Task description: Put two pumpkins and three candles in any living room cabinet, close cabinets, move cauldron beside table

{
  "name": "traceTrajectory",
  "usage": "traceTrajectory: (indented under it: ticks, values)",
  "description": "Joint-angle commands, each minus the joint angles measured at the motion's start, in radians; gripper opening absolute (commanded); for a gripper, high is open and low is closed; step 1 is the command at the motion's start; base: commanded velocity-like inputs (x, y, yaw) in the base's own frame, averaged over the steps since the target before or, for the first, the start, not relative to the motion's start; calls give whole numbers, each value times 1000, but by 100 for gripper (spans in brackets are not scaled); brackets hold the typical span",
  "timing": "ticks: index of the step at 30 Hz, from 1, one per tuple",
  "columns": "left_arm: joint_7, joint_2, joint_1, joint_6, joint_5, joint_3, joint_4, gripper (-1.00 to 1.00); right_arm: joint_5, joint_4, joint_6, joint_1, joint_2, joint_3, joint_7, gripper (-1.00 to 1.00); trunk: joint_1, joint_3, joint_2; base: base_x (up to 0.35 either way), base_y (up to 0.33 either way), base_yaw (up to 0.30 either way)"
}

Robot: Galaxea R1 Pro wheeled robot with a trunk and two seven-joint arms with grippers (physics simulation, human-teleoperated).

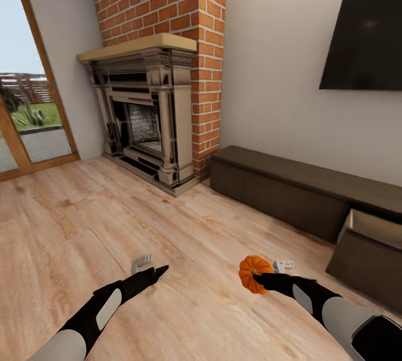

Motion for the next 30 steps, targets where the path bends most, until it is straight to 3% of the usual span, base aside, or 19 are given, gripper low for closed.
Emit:
traceTrajectory:
  ticks: [1, 30]
  values:
    - [1, 1, 0, 5, 10, -5, 0, 100, -12, -2, 6, -1, -1, 0, 1, -100, 0, -1, 0, 295, 139, 290]
    - [2, 1, -1, 5, 10, -5, 6, 100, -12, -2, 6, -1, -1, 0, -1, -100, 0, -1, 0, 296, 141, 290]
